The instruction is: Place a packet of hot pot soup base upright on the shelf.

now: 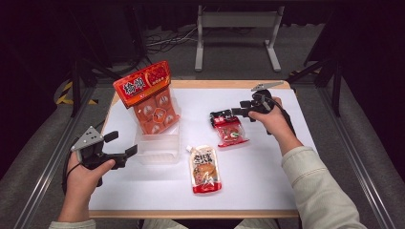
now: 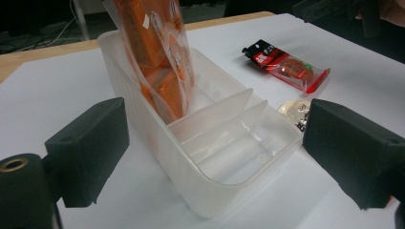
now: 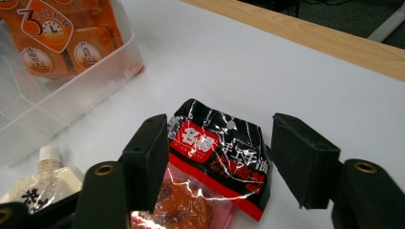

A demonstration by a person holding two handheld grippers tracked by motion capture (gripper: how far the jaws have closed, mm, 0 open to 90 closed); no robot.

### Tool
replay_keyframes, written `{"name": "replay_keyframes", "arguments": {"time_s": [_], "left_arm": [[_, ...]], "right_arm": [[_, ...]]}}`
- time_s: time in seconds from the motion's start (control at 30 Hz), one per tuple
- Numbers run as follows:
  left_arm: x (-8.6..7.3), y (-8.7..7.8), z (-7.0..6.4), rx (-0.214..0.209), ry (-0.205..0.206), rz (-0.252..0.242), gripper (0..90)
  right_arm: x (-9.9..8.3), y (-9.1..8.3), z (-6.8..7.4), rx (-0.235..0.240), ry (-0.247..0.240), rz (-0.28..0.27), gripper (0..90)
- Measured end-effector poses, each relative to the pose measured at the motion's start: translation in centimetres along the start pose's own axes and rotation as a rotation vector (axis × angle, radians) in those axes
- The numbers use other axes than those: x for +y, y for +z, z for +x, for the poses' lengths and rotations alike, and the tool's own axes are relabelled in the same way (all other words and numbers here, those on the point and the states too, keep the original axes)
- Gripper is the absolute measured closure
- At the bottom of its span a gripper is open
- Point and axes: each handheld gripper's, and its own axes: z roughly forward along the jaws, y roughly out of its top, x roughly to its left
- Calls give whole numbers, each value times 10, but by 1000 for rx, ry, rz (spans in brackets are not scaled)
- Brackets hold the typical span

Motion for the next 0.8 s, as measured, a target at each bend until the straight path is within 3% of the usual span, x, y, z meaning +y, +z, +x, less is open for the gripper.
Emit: {"name": "replay_keyframes", "arguments": {"time_s": [0.23,0.33,0.37,0.8], "left_arm": [[0,2,2,-3,-5,5,92],[-1,2,3,-5,-4,2,93],[-1,2,3,-5,-4,0,93],[-2,2,5,5,-6,4,93]], "right_arm": [[0,19,-12,4,19,21,325],[-3,26,-17,-7,11,22,349],[-5,29,-18,9,18,29,373],[-14,50,-26,7,-7,69,359]]}}
